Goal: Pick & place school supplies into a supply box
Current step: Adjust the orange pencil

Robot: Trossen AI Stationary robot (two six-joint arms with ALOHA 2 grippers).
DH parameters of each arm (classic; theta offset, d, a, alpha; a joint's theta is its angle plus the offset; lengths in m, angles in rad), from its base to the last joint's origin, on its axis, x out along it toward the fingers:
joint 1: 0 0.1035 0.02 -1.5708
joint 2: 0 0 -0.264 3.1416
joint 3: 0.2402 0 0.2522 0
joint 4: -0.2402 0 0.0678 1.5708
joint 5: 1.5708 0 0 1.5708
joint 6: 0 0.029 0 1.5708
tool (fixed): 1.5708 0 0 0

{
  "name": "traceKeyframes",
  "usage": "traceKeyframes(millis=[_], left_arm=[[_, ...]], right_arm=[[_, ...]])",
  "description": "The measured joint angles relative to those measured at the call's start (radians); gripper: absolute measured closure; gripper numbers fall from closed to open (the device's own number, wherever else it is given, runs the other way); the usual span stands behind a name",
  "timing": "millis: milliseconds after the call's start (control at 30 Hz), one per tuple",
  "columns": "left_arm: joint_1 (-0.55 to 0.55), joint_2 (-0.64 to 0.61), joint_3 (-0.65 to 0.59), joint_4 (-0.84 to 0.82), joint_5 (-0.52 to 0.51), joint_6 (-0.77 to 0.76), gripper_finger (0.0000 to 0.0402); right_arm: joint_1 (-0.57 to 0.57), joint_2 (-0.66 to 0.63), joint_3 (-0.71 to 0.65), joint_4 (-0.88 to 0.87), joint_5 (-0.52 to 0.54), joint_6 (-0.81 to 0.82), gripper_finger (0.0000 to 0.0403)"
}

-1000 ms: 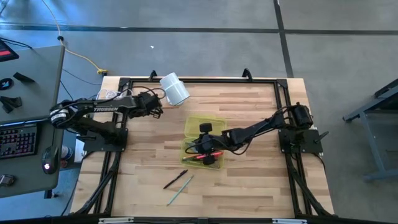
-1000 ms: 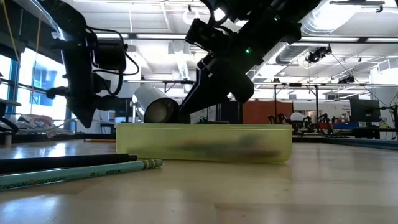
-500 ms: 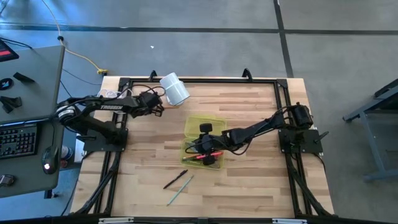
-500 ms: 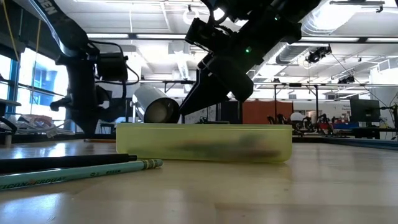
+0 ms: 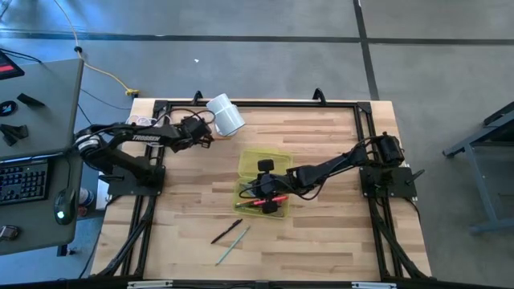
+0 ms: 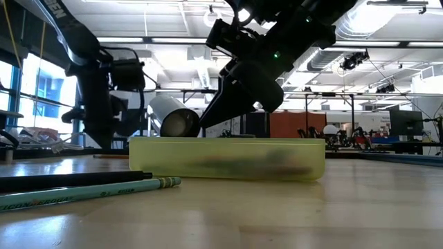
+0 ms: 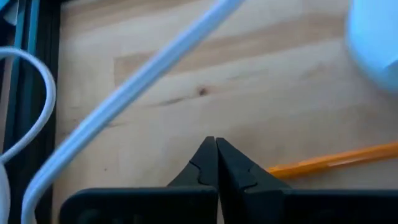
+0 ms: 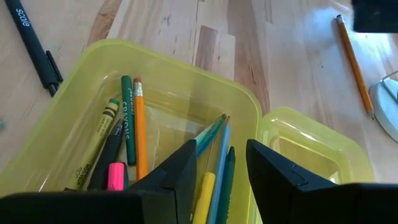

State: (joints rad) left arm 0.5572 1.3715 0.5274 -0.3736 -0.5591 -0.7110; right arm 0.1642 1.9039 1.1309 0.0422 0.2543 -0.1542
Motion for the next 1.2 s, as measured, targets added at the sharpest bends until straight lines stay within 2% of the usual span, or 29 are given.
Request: traceKeyframes(millis=[133, 267, 400, 667, 800, 967, 1133, 1200], left_arm=[[0.016, 0.075, 0.004, 0.012, 0.034, -0.019, 0.0359], [0.029, 0.141, 0.008, 0.021, 0.055, -0.027, 0.0377], [0.013, 0.143, 0.007, 0.011, 0.076, -0.028, 0.0388], [-0.175, 0.138, 0.004, -0.038, 0.093, -0.184, 0.0352], [-0.302, 0.135, 0.022, -0.054, 0.099, -0.282, 0.0371], [-0.455, 0.136, 0.089, -0.049, 0.173, -0.374, 0.0389], [-0.559, 0.14, 0.15, -0.043, 0.236, -0.418, 0.0355], [-0.588, 0.139, 0.17, -0.041, 0.225, -0.423, 0.0346]], right_arm=[[0.0, 0.0, 0.0, 0.0, 0.0, 0.001, 0.0279], [0.0, 0.0, 0.0, 0.0, -0.023, 0.039, 0.0279], [0.0, 0.0, 0.0, -0.007, -0.026, 0.084, 0.0279], [0.0, 0.0, 0.0, -0.038, -0.026, 0.106, 0.0279], [0.0, 0.0, 0.0, -0.039, -0.026, 0.13, 0.0279], [0.0, 0.0, 0.0, -0.035, -0.026, 0.13, 0.0279], [-0.008, -0.001, 0.0, -0.014, -0.029, 0.114, 0.0279], [-0.008, -0.001, 0.0, -0.015, -0.028, 0.057, 0.0279]])
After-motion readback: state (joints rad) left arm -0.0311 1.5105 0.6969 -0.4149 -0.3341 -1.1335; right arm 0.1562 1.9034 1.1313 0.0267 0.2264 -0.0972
